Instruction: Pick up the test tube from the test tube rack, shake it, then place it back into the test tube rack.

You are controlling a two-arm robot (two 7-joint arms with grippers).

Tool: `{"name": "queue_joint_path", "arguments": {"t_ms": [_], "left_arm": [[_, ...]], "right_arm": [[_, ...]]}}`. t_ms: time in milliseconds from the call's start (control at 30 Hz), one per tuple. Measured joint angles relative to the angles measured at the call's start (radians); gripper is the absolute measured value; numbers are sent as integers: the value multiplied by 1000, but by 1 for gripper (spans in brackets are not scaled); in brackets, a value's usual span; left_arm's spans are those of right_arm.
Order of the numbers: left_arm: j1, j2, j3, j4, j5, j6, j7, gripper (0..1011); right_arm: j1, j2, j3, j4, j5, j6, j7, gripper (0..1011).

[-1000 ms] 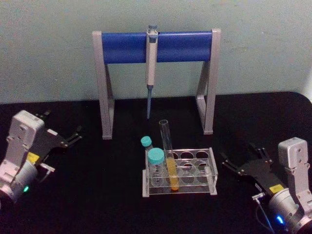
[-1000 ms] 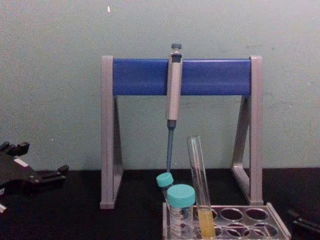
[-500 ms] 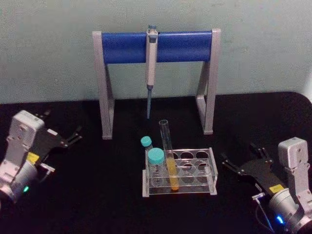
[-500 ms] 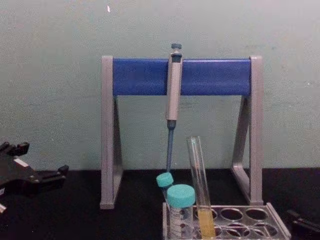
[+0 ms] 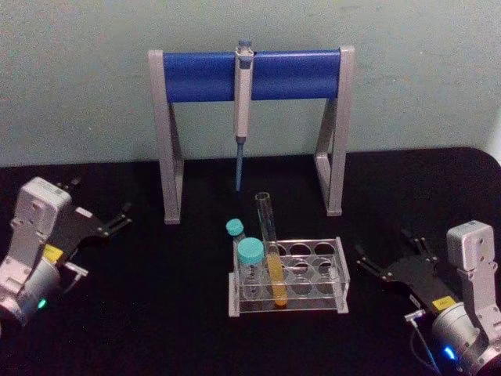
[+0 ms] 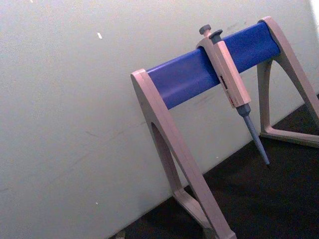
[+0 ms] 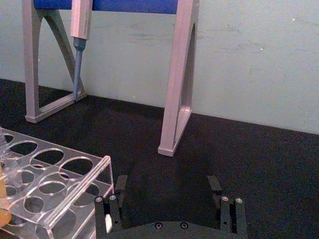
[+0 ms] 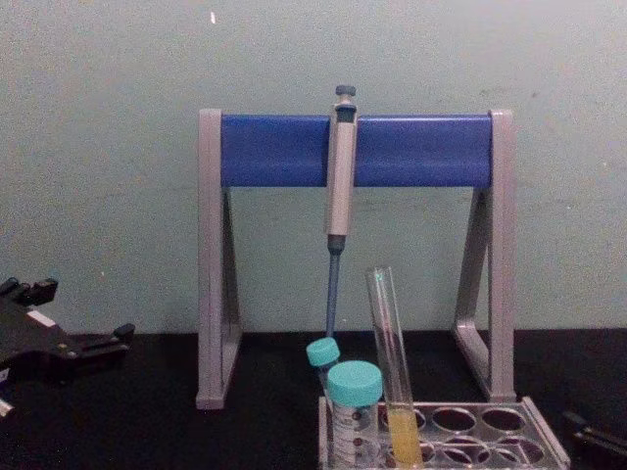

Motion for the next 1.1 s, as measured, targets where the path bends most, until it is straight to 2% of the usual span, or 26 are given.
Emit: {"name": "queue_joint_path", "arguments": {"t_ms": [1100], "left_arm": [[0, 0, 0, 0, 0, 0, 0, 1001]], "right_arm": [[0, 0, 0, 0, 0, 0, 0, 1000]]}}
